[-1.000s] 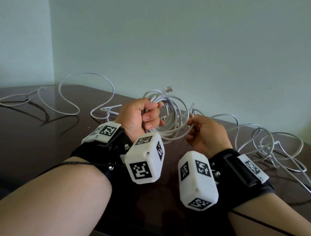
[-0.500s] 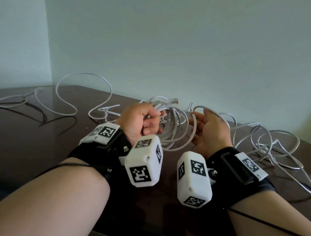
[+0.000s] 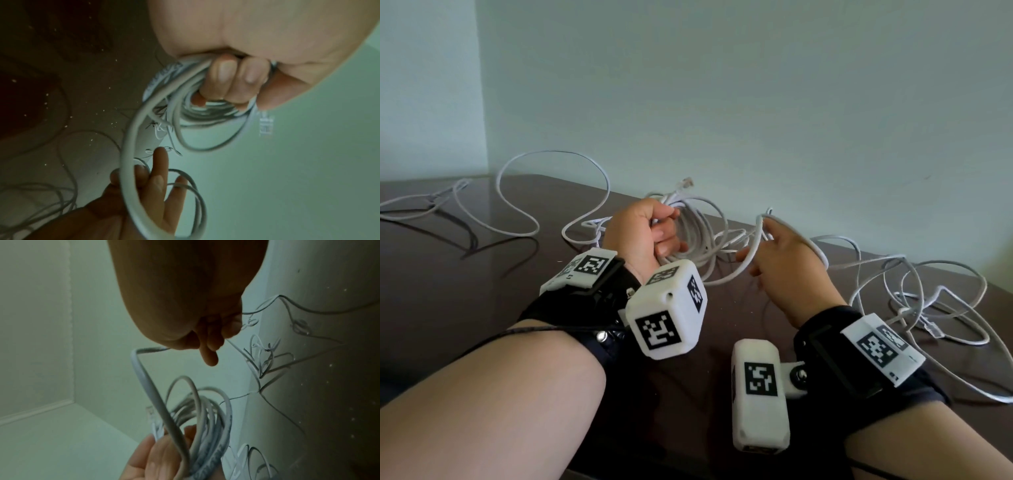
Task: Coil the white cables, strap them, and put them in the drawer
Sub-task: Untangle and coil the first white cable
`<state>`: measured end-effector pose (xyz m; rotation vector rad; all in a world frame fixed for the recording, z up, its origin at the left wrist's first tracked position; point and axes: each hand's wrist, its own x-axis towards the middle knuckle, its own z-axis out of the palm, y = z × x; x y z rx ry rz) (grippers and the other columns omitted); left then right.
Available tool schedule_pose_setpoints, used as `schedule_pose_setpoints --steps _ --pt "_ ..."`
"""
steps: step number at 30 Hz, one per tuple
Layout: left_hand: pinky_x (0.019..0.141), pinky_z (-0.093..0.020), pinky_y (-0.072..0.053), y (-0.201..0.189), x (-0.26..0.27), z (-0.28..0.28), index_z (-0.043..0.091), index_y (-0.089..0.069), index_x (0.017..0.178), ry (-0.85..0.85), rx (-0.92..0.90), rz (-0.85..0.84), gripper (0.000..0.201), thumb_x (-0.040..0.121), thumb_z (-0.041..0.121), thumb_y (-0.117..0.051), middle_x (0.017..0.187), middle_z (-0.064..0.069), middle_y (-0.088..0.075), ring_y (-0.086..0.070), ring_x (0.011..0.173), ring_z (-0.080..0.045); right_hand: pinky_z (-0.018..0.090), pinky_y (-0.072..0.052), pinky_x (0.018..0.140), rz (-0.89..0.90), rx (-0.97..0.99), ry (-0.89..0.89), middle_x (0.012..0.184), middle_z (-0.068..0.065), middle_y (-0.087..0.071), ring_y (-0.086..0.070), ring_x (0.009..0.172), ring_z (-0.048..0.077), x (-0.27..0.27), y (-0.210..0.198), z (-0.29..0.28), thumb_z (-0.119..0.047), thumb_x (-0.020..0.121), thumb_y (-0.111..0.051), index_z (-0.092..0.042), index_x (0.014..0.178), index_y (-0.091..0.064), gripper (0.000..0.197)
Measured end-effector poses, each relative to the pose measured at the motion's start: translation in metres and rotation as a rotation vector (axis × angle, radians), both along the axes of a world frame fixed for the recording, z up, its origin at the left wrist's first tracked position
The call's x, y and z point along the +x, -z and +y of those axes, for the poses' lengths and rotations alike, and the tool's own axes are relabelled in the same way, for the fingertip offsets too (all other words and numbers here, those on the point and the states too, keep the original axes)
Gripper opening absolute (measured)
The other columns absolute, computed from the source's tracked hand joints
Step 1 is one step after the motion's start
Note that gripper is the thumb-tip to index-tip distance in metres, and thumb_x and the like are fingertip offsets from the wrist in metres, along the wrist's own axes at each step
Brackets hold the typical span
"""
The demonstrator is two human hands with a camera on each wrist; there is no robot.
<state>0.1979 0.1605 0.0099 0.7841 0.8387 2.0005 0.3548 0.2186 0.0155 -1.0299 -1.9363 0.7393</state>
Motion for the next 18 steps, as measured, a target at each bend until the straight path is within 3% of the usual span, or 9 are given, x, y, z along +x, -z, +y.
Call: schedule_pose_setpoints --steps 3,6,7,9,11,13,14,16,18 --pt "0.046 -0.025 -0.036 0.003 -0.009 0.004 0.011 -0.041 0.064 -0.145 -0.020 -0.074 0.023 0.086 0.006 -0.041 0.038 0.007 -0.025 -0.023 0.032 -0.011 0.037 -0.058 0.067 -0.066 0.023 0.002 0.080 0.017 -0.070 -0.067 0.074 0.031 0.001 -0.001 -0.008 -0.006 0.085 -0.046 -0.024 0.132 -0.047 0.050" --pt "0.051 -0.030 -0.028 0.004 -0.012 0.006 0.012 -0.043 0.059 -0.236 -0.038 -0.077 0.028 0.086 0.004 -0.044 0.037 0.007 -0.026 -0.022 0.034 -0.011 0.045 -0.057 0.070 -0.129 -0.024 -0.083 0.081 0.015 -0.064 -0.063 0.068 0.030 -0.003 0.002 -0.014 -0.007 0.084 -0.048 -0.020 0.133 -0.044 0.050" --pt "0.052 -0.030 -0.026 0.004 -0.011 0.006 0.012 -0.044 0.057 -0.251 -0.036 -0.063 0.030 0.086 0.004 -0.045 0.037 0.007 -0.027 -0.022 0.033 -0.010 0.041 -0.055 0.066 -0.100 -0.059 -0.112 0.086 0.013 -0.061 -0.059 0.067 0.025 -0.003 0.000 -0.014 -0.007 0.087 -0.047 -0.013 0.127 -0.049 0.041" --pt "0.053 -0.031 -0.024 0.004 -0.007 0.007 0.015 -0.049 0.047 -0.263 -0.028 -0.032 0.040 0.085 0.003 -0.047 0.036 0.006 -0.029 -0.023 0.032 -0.010 0.033 -0.045 0.058 0.085 -0.193 -0.139 0.089 0.013 -0.059 -0.052 0.065 0.019 -0.002 -0.008 -0.020 -0.010 0.093 -0.045 -0.006 0.099 -0.060 0.017" --pt "0.053 -0.031 -0.026 0.004 -0.003 0.008 0.015 -0.047 0.045 -0.286 -0.024 0.022 0.041 0.084 0.002 -0.049 0.036 0.006 -0.030 -0.025 0.032 -0.011 0.031 -0.042 0.054 0.255 -0.306 -0.116 0.079 0.010 -0.062 -0.050 0.063 0.018 0.000 -0.012 -0.026 -0.036 0.091 -0.051 -0.012 0.079 -0.061 0.029" --pt "0.053 -0.030 -0.026 0.004 0.000 0.008 0.016 -0.043 0.045 -0.318 -0.023 0.106 0.039 0.081 0.003 -0.051 0.036 0.006 -0.030 -0.024 0.033 -0.012 0.031 -0.045 0.054 0.077 -0.240 -0.059 0.067 0.002 -0.058 -0.051 0.057 0.015 0.003 -0.012 -0.029 -0.058 0.078 -0.059 -0.012 0.078 -0.065 0.046" --pt "0.051 -0.030 -0.023 0.005 0.002 0.007 0.015 -0.042 0.046 -0.324 -0.023 0.153 0.037 0.079 0.004 -0.052 0.036 0.006 -0.029 -0.023 0.035 -0.013 0.030 -0.046 0.055 -0.069 -0.181 -0.038 0.062 -0.001 -0.055 -0.050 0.054 0.014 0.003 -0.010 -0.030 -0.058 0.075 -0.064 -0.012 0.077 -0.066 0.046" --pt "0.050 -0.030 -0.018 0.004 0.004 0.006 0.013 -0.038 0.049 -0.327 -0.021 0.213 0.034 0.079 0.002 -0.050 0.036 0.006 -0.027 -0.020 0.037 -0.014 0.031 -0.046 0.059 -0.296 -0.061 0.007 0.055 -0.002 -0.049 -0.049 0.053 0.017 0.003 -0.008 -0.033 -0.041 0.077 -0.067 -0.010 0.068 -0.062 0.033" --pt "0.051 -0.030 -0.020 0.004 0.006 0.005 0.013 -0.038 0.053 -0.320 -0.019 0.244 0.033 0.081 0.000 -0.048 0.036 0.007 -0.027 -0.021 0.037 -0.013 0.031 -0.041 0.061 -0.388 -0.004 0.047 0.056 0.003 -0.046 -0.046 0.056 0.022 0.003 -0.010 -0.030 -0.026 0.079 -0.059 -0.008 0.066 -0.058 0.022"
